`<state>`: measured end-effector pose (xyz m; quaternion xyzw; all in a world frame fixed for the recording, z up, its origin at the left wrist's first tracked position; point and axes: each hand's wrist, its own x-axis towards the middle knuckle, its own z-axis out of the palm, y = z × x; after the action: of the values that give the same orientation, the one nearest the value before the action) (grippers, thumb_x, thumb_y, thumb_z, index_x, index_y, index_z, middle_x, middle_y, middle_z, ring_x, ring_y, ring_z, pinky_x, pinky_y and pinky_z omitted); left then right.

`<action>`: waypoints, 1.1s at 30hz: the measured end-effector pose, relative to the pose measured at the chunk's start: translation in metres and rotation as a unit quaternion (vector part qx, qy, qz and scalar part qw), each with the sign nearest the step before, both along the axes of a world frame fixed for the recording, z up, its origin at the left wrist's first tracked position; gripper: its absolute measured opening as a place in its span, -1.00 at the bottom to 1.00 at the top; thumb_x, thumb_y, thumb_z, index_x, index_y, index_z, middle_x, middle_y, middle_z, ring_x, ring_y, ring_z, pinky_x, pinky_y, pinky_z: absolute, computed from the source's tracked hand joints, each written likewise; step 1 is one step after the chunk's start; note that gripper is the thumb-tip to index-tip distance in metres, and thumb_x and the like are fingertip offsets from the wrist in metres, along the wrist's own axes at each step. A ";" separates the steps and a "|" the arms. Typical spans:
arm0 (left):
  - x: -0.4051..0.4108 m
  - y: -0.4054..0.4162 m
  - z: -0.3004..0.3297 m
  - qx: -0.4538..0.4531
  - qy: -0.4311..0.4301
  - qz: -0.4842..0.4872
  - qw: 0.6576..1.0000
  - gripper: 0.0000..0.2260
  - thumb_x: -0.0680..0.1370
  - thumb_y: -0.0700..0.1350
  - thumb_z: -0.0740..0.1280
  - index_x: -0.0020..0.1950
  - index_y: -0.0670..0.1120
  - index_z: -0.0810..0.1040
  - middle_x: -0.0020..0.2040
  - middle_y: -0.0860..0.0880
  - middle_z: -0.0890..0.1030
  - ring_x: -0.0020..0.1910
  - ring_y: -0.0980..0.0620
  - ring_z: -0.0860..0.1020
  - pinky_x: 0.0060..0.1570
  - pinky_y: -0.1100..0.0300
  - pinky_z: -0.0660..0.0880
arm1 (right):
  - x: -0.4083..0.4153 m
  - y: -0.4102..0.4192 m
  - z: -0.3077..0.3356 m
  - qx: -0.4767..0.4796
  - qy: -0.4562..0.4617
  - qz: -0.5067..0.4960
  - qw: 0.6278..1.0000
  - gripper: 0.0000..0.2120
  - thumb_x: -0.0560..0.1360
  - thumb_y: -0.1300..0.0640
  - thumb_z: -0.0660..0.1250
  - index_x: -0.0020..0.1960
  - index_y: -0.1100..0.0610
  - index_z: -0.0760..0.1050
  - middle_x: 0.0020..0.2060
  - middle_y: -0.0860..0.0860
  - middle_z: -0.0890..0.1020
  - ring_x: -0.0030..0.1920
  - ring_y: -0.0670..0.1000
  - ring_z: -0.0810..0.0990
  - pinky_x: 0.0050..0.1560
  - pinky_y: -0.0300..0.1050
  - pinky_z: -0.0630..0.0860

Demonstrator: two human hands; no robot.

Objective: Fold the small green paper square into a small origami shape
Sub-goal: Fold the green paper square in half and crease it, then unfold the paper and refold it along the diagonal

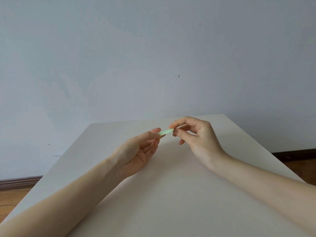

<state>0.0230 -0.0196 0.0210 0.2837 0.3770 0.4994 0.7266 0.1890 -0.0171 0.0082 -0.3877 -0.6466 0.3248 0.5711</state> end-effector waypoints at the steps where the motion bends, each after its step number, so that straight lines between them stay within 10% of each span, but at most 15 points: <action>1: 0.000 0.000 0.000 -0.003 -0.002 0.000 1.000 -0.83 0.44 -0.33 0.34 0.01 -0.27 0.61 -0.21 -0.16 0.67 -0.40 0.11 0.61 -0.25 0.34 0.59 | 0.000 0.000 0.000 0.003 0.004 -0.004 1.000 -0.79 0.46 0.36 0.32 -0.21 0.09 0.61 -0.20 0.09 0.65 -0.21 -0.02 0.59 -0.32 -0.24 0.49; 11: -0.001 -0.004 0.003 0.082 0.138 0.033 0.987 -0.83 0.46 -0.10 0.40 0.03 -0.08 0.64 -0.04 0.00 0.71 -0.14 0.04 0.69 -0.29 0.30 0.57 | 0.001 0.001 -0.002 -0.006 -0.026 -0.042 0.999 -0.77 0.49 0.28 0.31 -0.21 0.00 0.61 -0.21 -0.07 0.65 -0.31 -0.13 0.49 -0.34 -0.30 0.40; 20: 0.008 -0.011 -0.003 0.325 0.432 0.118 0.833 -0.85 0.37 -0.10 0.49 -0.08 0.01 0.66 -0.20 0.09 0.68 -0.27 0.24 0.57 -0.28 0.43 0.46 | -0.001 -0.002 -0.004 -0.005 -0.071 -0.030 0.997 -0.82 0.48 0.23 0.34 -0.14 0.00 0.67 -0.27 -0.16 0.59 -0.29 -0.11 0.45 -0.30 -0.34 0.35; 33: 0.006 -0.007 -0.005 0.280 0.351 0.110 0.887 -0.93 0.39 -0.19 0.48 -0.29 -0.06 0.66 -0.28 0.00 0.70 -0.29 0.15 0.62 -0.24 0.41 0.49 | -0.001 -0.003 -0.001 -0.024 -0.043 -0.025 0.998 -0.87 0.43 0.22 0.39 -0.28 0.07 0.59 -0.41 -0.15 0.56 -0.33 -0.09 0.46 -0.21 -0.13 0.46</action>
<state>0.0286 -0.0263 0.0161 0.5889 0.4809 0.5289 0.3772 0.1885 -0.0200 0.0076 -0.4306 -0.6527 0.3092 0.5413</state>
